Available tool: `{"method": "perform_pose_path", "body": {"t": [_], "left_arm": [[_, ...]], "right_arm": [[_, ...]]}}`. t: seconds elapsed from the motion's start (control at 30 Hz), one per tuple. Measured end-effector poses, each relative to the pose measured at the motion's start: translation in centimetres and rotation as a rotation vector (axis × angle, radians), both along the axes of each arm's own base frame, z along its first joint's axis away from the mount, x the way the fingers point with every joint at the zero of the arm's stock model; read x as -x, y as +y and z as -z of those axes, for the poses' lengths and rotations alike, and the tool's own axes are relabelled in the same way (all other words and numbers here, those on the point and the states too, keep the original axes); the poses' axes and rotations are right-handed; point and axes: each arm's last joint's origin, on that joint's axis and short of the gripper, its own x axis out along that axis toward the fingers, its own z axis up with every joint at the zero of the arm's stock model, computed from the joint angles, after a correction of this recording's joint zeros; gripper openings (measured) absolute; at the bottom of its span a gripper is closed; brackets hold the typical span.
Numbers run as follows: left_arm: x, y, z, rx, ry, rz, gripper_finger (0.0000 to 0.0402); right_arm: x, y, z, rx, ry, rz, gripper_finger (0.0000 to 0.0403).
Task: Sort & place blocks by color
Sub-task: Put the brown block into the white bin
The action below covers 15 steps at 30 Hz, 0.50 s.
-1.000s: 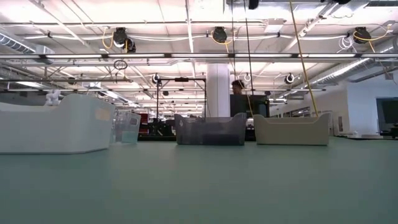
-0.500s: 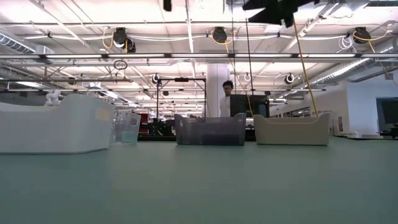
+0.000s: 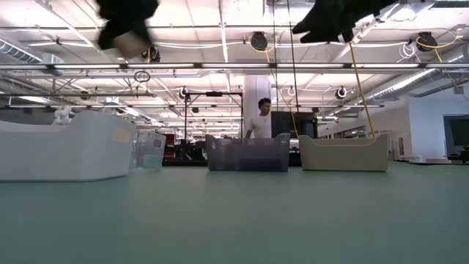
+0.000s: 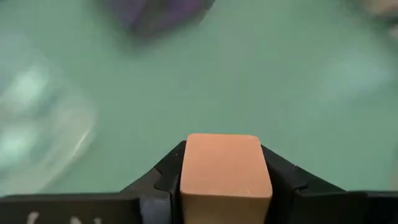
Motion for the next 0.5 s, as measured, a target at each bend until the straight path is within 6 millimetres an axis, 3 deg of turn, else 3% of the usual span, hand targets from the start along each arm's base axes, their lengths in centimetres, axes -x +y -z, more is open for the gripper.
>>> {"method": "perform_pose_path", "body": {"t": [0.2,0.5], "left_arm": [[2.4,-1.2,3.9,0.086,0.346,-0.089,0.0130],[3.7,-2.1,10.3,0.204,0.476,-0.176,0.0130]], "right_arm": [[0.1,-0.5,1.4,-0.021,0.026,0.031,0.0256],[0.4,-1.1,3.2,-0.068,0.054,0.071,0.0256]]}}
